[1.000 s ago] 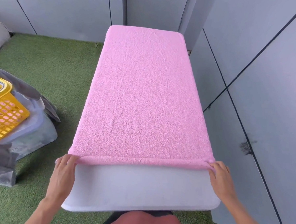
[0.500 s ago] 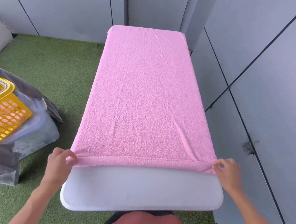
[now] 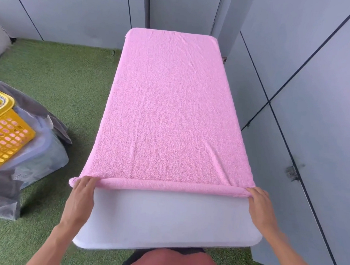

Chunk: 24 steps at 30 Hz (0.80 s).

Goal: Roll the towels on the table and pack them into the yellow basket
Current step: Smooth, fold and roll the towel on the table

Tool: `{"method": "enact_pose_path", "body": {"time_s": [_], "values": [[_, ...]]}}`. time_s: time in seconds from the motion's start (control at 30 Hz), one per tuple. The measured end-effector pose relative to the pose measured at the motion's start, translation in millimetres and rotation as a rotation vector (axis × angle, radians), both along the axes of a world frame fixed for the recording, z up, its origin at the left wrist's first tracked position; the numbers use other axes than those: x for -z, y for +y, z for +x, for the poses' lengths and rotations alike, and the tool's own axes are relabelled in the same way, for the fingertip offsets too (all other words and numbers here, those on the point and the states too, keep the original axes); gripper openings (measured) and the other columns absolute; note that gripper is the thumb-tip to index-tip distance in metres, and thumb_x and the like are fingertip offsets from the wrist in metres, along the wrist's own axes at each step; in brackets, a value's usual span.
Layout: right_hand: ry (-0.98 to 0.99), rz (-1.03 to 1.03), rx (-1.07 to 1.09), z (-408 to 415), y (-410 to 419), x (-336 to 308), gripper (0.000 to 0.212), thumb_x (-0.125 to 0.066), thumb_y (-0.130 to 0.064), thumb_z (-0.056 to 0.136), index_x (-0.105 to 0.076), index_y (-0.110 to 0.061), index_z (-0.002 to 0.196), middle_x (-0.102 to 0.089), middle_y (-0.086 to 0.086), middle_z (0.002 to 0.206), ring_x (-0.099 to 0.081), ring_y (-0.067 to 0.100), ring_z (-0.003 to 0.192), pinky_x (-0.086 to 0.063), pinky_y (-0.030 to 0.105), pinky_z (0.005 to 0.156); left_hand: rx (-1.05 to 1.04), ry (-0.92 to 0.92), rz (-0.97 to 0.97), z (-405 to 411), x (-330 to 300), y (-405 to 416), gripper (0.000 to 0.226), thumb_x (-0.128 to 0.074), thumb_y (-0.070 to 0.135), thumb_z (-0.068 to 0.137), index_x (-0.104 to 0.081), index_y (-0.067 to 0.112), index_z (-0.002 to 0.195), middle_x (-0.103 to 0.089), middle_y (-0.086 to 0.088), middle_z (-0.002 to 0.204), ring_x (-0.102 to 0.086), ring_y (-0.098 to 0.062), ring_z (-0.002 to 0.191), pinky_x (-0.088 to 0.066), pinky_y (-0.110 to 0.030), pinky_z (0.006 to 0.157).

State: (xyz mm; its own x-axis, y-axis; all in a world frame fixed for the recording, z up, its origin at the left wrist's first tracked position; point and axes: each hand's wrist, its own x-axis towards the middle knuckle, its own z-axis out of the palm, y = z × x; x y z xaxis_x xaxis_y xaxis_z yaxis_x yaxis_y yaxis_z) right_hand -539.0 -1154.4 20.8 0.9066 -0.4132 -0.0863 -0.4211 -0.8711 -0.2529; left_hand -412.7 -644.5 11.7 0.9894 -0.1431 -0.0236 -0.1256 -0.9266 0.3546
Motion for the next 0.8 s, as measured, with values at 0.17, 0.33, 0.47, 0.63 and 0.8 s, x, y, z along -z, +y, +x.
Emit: {"method": "enact_pose_path", "body": {"time_s": [0.17, 0.33, 0.47, 0.63, 0.8], "values": [[0.137, 0.088, -0.096, -19.9, -12.4, -13.0, 0.039, -0.05, 0.016, 0.084, -0.066, -0.003, 0.115, -0.065, 0.011, 0.111, -0.057, 0.033, 0.105, -0.039, 0.033, 0.093, 0.073, 0.184, 0.028, -1.3, -6.3, 27.5, 0.043, -0.049, -0.012, 0.086, -0.067, 0.013, 0.117, -0.065, 0.0, 0.107, -0.057, -0.022, 0.101, -0.044, -0.032, 0.08], [0.228, 0.461, 0.059, 2.9, -27.4, -37.8, 0.031, -0.061, 0.001, 0.085, -0.064, -0.021, 0.107, -0.067, 0.005, 0.109, -0.062, 0.017, 0.099, -0.042, 0.019, 0.078, -0.022, 0.364, -0.193, 18.6, -18.9, 31.6, 0.033, -0.062, -0.002, 0.086, -0.064, 0.029, 0.097, -0.063, 0.002, 0.099, -0.062, -0.018, 0.092, -0.047, -0.028, 0.077], [-0.003, 0.19, 0.134, 10.0, -9.6, -27.4, 0.021, -0.066, 0.003, 0.081, -0.066, -0.019, 0.081, -0.055, 0.003, 0.096, -0.05, 0.024, 0.097, -0.041, 0.019, 0.079, -0.071, 0.102, -0.047, 21.9, -21.0, 20.7, 0.019, -0.066, -0.002, 0.081, -0.066, 0.017, 0.082, -0.046, -0.002, 0.095, -0.046, -0.024, 0.087, -0.042, -0.032, 0.069], [-0.092, -0.138, -0.102, -23.9, 21.5, -12.0, 0.041, -0.073, 0.009, 0.071, -0.067, -0.005, 0.108, -0.056, 0.008, 0.105, -0.043, 0.025, 0.099, -0.038, 0.036, 0.089, 0.012, -0.112, 0.095, -32.0, -8.5, 4.9, 0.039, -0.063, -0.017, 0.071, -0.06, 0.004, 0.105, -0.046, -0.016, 0.108, -0.044, -0.035, 0.092, -0.052, -0.048, 0.064], [-0.081, -0.032, -0.06, -27.4, 28.5, -6.4, 0.05, -0.069, 0.001, 0.078, -0.055, -0.002, 0.127, -0.049, 0.008, 0.123, -0.041, 0.026, 0.118, -0.033, 0.03, 0.1, 0.04, -0.083, 0.097, -37.0, 0.2, -2.5, 0.068, -0.061, -0.023, 0.064, -0.048, 0.0, 0.127, -0.046, -0.017, 0.12, -0.046, -0.037, 0.107, -0.051, -0.048, 0.084]]}}
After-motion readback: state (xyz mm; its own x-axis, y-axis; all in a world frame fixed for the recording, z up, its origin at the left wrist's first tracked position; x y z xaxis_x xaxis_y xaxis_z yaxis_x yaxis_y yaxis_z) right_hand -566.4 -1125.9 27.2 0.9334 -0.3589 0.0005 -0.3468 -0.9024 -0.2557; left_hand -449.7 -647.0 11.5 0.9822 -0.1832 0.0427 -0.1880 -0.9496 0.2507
